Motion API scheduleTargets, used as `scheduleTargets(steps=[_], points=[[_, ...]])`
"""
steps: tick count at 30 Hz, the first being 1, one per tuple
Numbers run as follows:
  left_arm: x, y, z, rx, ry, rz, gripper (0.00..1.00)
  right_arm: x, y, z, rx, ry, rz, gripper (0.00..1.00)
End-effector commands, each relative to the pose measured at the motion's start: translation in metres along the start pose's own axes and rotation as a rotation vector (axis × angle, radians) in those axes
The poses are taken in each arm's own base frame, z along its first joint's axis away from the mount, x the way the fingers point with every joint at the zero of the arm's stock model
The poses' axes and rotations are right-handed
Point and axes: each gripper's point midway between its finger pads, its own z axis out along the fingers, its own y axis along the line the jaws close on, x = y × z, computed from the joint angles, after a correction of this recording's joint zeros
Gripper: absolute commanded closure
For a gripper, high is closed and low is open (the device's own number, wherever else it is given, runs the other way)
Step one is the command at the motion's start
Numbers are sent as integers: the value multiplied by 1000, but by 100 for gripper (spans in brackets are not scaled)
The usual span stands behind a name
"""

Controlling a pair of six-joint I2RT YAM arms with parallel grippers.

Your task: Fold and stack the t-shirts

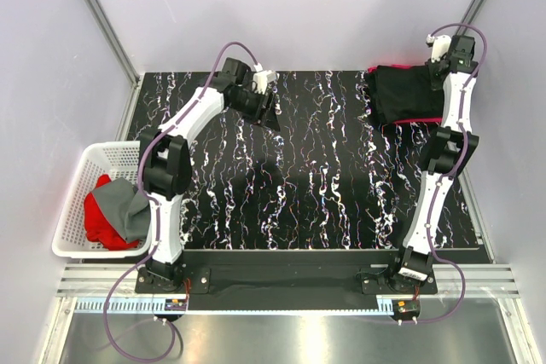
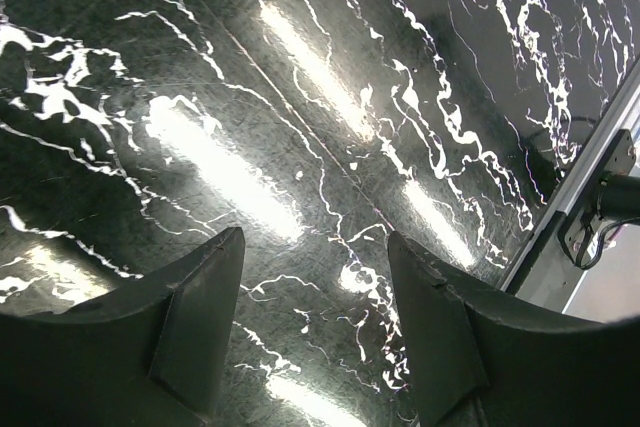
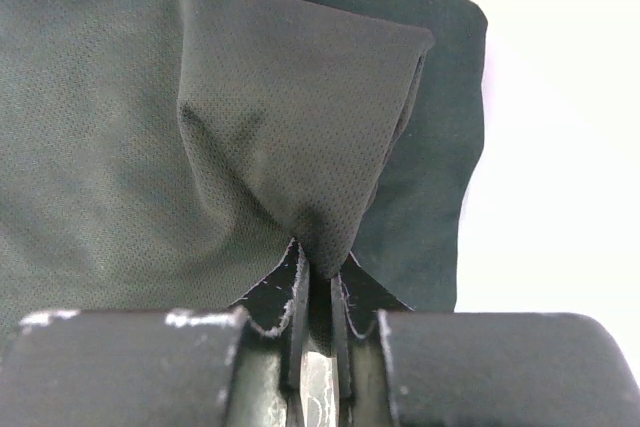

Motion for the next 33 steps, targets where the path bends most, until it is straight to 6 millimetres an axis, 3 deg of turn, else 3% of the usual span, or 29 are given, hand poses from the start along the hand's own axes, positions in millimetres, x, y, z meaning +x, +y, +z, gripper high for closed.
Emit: scheduleTargets(steps=[1, 5, 10, 21, 24, 25, 26, 28, 29, 31, 32, 33], points=[[-14, -6, -3, -10, -30, 64, 35, -16, -20, -8, 73, -50, 17, 100], [-14, -9, -2, -16, -27, 76, 35, -17, -21, -5, 82, -57, 25, 100], [-12, -8, -2, -22, -19, 79, 35, -2, -21, 7, 103, -12, 29, 100], [-10, -12, 0, -51, -8, 115, 34, 8, -26, 13, 134, 15, 39, 100], [-11, -14, 1, -50, -8, 123, 34, 13, -31, 14, 169, 35, 50, 95], [-10, -14, 1, -52, -7, 121, 34, 13, -32, 12, 175, 36, 53, 91], [-11, -14, 0, -52, -8, 123, 34, 10, -36, 7, 195, 34, 59, 70], [-12, -14, 0, -55, -10, 126, 34, 6, -40, -2, 212, 30, 66, 50], [-13, -15, -2, -60, -13, 130, 34, -7, -47, -16, 238, 2, 89, 32], [-17, -17, -7, -66, -27, 144, 33, -18, -53, -34, 258, -23, 104, 26], [-20, -15, -11, -88, -35, 153, 33, -37, -57, -57, 264, -69, 123, 18], [-22, -13, -13, -105, -41, 162, 32, -43, -52, -64, 230, -93, 130, 3]])
